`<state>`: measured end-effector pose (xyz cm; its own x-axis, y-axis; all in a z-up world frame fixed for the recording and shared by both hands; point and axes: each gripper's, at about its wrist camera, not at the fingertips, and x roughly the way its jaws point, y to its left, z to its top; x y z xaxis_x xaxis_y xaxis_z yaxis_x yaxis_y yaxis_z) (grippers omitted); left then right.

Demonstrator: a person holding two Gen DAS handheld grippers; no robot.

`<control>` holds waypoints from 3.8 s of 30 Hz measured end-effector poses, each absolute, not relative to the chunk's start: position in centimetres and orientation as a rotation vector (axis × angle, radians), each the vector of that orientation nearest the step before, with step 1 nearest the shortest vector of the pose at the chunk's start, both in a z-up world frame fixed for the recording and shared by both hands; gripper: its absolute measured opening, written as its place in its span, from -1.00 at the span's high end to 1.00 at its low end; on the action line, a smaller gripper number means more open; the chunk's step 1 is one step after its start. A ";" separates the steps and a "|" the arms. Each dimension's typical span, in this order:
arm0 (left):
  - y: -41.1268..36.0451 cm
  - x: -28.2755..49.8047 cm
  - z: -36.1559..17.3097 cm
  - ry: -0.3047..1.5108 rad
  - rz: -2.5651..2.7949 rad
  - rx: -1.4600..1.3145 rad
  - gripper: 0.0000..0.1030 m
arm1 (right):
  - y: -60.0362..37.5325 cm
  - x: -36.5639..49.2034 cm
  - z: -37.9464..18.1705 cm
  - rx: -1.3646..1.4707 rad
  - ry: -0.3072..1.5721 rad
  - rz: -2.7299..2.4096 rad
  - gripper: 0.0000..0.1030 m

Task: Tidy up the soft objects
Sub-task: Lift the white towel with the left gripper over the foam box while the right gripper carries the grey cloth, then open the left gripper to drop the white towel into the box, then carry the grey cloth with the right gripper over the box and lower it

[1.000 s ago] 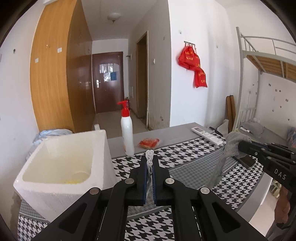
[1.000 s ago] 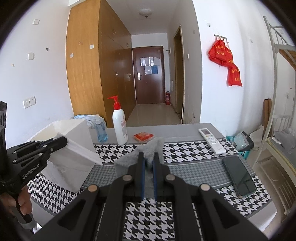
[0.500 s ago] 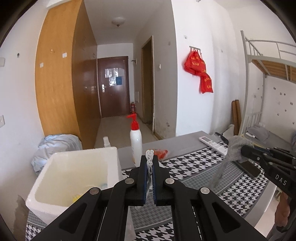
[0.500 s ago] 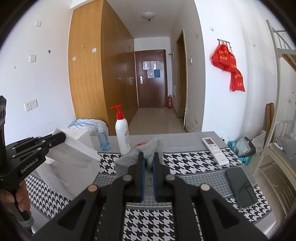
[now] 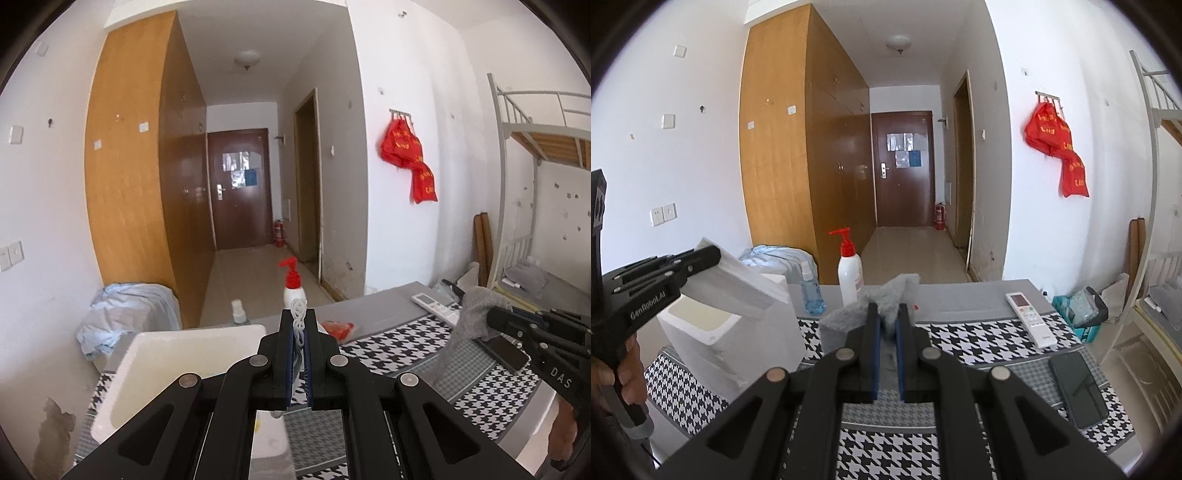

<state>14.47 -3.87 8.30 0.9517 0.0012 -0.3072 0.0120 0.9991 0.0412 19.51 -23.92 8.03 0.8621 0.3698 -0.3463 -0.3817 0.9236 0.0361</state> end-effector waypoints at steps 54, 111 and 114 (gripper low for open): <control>4.1 15.7 5.2 0.392 0.241 -0.017 -0.98 | -18.0 20.7 7.8 -0.084 0.380 0.458 0.81; 11.4 6.5 4.3 0.339 0.353 -0.081 -0.98 | -5.5 18.9 11.7 -0.211 0.305 0.676 0.81; 11.6 6.5 4.2 0.343 0.356 -0.080 -0.98 | -5.0 19.2 11.4 -0.213 0.327 0.685 0.81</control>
<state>6.46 11.57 4.15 0.8806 0.3277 -0.3424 -0.3545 0.9349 -0.0167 19.23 -4.98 11.42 0.7262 0.5835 -0.3634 -0.6495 0.7556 -0.0848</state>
